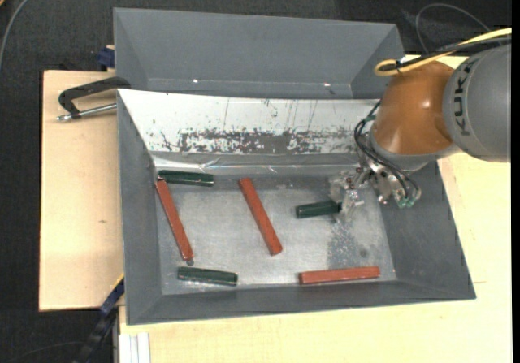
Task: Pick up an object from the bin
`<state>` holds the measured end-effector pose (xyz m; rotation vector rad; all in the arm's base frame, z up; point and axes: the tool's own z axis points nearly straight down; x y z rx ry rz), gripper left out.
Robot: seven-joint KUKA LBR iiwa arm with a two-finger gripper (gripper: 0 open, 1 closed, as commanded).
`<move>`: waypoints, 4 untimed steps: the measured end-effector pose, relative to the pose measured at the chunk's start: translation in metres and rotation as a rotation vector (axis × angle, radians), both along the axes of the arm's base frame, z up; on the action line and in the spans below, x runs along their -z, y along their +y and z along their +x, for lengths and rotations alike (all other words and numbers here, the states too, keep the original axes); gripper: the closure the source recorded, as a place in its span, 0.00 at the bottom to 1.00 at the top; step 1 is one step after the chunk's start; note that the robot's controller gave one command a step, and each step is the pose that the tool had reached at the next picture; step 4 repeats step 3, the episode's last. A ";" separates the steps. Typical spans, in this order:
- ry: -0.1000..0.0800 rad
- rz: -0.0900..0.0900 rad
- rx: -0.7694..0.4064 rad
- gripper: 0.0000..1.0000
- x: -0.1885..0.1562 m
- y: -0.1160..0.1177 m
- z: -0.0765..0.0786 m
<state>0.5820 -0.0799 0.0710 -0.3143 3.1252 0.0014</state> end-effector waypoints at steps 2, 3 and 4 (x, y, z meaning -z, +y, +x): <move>-0.009 -0.002 -0.247 1.00 -0.163 0.018 -0.053; -0.012 -0.006 -0.133 1.00 -0.222 -0.051 -0.056; -0.012 -0.006 -0.133 1.00 -0.222 -0.051 -0.056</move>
Offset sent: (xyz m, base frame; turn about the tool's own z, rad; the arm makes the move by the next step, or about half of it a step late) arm -0.0371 -0.0004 0.1206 -0.0542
